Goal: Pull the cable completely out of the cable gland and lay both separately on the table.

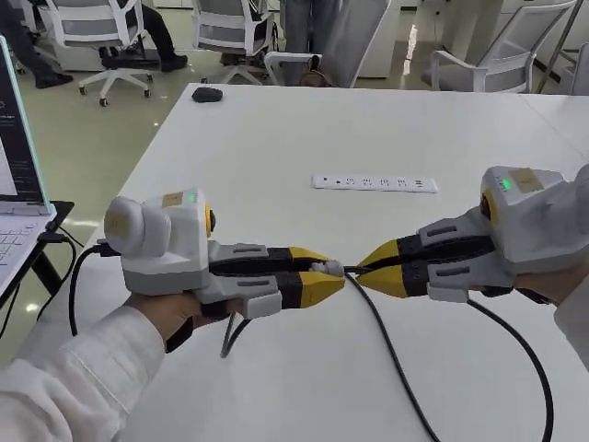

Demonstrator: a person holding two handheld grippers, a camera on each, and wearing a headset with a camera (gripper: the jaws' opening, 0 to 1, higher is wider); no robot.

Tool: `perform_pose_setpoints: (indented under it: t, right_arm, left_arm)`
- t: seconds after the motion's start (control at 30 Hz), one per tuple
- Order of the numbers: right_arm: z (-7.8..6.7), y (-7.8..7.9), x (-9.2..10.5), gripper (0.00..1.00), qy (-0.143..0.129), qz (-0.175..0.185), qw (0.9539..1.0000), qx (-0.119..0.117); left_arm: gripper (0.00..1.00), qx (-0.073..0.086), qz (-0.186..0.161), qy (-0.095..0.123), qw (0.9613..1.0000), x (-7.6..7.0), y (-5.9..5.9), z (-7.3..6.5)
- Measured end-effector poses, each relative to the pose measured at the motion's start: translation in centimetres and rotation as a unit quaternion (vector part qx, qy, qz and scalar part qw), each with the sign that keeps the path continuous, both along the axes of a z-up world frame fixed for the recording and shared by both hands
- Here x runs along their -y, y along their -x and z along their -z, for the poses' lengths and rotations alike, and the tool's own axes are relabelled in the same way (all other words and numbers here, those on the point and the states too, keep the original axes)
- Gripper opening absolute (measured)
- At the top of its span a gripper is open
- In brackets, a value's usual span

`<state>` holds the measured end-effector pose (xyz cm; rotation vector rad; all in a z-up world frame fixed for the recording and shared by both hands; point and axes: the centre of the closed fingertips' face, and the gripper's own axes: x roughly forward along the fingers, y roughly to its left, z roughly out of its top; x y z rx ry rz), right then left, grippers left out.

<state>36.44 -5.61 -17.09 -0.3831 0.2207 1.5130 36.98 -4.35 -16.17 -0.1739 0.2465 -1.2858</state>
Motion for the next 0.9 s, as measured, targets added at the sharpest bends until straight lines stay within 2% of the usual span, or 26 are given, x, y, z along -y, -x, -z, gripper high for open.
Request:
perform_pose_setpoints:
  t: [0.23, 0.57, 0.9]
  right_arm:
    - [0.9, -0.2, 1.1, 0.03, 0.003, 0.011, 0.9999, -0.01]
    - [3.2, -0.5, 3.2, 0.03, 0.02, 0.038, 0.9986, -0.031]
    - [5.2, -1.0, 5.5, 0.03, 0.037, 0.07, 0.9956, -0.049]
  left_arm:
    - [0.16, -0.001, -0.004, -0.005, 1.0, -0.3, 0.1, 0.2]
    - [0.16, -0.004, -0.006, -0.012, 0.9999, -0.6, 0.2, 0.6]
    - [0.16, -0.008, -0.012, -0.009, 0.9999, -0.8, 0.1, 0.7]
